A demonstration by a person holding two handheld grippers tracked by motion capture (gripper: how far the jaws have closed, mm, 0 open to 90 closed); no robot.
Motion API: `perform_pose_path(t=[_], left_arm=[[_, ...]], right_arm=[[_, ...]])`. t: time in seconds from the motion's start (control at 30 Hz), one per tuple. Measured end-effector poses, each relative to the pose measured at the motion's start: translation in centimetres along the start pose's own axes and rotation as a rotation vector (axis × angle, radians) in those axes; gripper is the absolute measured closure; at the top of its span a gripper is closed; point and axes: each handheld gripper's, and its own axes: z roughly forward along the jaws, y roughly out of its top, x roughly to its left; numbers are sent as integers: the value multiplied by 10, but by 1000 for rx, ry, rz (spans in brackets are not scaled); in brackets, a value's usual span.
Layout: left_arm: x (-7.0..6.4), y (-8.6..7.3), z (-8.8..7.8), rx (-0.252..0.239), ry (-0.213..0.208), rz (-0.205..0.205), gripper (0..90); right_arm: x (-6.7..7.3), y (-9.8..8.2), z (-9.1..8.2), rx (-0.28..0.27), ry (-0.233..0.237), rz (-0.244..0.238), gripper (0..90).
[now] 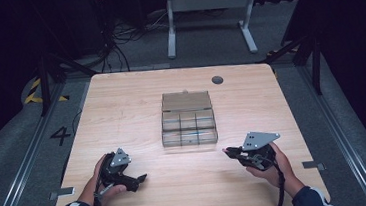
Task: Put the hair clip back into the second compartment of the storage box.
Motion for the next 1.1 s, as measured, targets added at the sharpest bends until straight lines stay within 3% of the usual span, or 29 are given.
perform_pose_path(t=[0.47,1.1], left_arm=[[0,0,0,0,0,0,6],[0,0,0,0,0,0,6]], right_arm=[[-14,20,-2,-44,-31,0,845],[-30,57,23,-59,-18,-8,845]])
